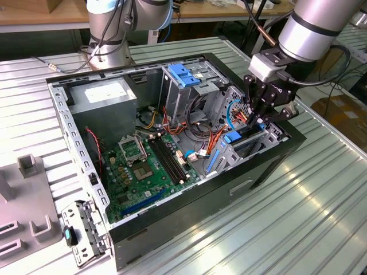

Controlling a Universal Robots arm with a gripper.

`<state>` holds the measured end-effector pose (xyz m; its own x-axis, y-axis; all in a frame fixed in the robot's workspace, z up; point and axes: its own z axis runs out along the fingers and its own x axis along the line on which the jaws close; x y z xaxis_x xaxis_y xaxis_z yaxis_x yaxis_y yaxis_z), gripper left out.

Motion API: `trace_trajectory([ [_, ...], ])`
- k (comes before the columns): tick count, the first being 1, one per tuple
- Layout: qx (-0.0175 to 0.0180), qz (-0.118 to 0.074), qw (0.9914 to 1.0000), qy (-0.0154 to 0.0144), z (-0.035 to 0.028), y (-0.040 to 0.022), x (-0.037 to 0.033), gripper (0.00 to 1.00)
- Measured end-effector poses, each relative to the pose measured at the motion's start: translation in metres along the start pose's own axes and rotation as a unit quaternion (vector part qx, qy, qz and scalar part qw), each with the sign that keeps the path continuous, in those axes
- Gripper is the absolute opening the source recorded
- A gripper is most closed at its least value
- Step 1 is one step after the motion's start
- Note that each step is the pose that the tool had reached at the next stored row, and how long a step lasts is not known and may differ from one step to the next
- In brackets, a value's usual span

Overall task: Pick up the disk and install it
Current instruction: 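Insert the first disk wire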

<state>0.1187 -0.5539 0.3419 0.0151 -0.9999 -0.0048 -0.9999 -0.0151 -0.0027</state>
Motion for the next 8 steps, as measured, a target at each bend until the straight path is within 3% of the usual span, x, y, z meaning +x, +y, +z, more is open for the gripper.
trace_trajectory([
  [6,0.0000,0.000,1.00000,0.0000,0.0012,0.0000,0.0000,0.17],
  [8,0.0000,0.000,1.00000,0.0002,-0.0024,0.0001,0.0000,0.24],
])
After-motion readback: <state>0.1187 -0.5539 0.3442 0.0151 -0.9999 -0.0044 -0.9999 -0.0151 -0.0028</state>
